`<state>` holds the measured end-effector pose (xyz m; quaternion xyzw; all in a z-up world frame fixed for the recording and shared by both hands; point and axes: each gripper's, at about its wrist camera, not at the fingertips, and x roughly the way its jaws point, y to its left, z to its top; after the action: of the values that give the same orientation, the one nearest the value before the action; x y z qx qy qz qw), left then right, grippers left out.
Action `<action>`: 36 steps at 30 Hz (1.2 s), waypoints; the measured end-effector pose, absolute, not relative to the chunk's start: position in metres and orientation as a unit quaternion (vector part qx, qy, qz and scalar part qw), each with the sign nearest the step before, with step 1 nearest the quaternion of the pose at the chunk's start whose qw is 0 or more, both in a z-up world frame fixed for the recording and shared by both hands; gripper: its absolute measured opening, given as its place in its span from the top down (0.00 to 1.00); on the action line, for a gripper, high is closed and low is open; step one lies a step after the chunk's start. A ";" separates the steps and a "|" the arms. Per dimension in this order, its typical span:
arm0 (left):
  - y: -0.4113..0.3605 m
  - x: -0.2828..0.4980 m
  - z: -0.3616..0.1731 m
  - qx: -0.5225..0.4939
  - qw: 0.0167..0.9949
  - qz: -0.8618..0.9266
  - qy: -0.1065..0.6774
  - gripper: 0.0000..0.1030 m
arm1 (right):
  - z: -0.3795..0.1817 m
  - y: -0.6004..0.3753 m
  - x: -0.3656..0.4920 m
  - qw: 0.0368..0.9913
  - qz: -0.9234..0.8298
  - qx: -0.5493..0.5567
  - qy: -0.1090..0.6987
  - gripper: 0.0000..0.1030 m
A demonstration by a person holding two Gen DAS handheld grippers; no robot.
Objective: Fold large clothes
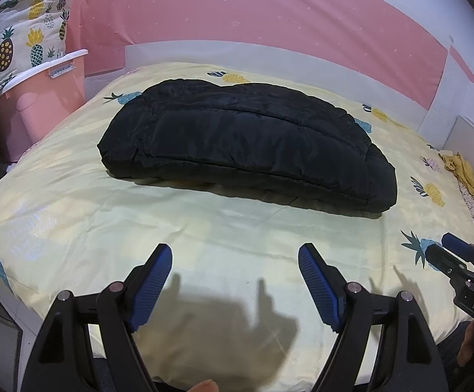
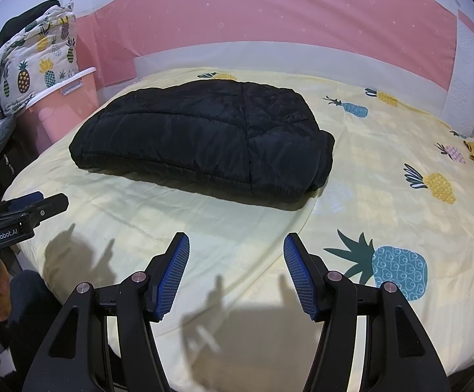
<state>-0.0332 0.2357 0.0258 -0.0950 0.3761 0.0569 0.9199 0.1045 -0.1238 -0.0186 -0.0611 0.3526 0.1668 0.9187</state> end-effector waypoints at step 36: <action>0.227 -0.033 0.026 -0.071 0.922 0.061 0.376 0.21 | -0.022 -0.121 0.104 0.918 0.165 -0.061 0.355 0.42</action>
<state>-0.0334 0.2266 0.0258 -0.0710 0.3762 0.0614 0.9218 0.1039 -0.1213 -0.0219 -0.0611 0.3554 0.1650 0.9180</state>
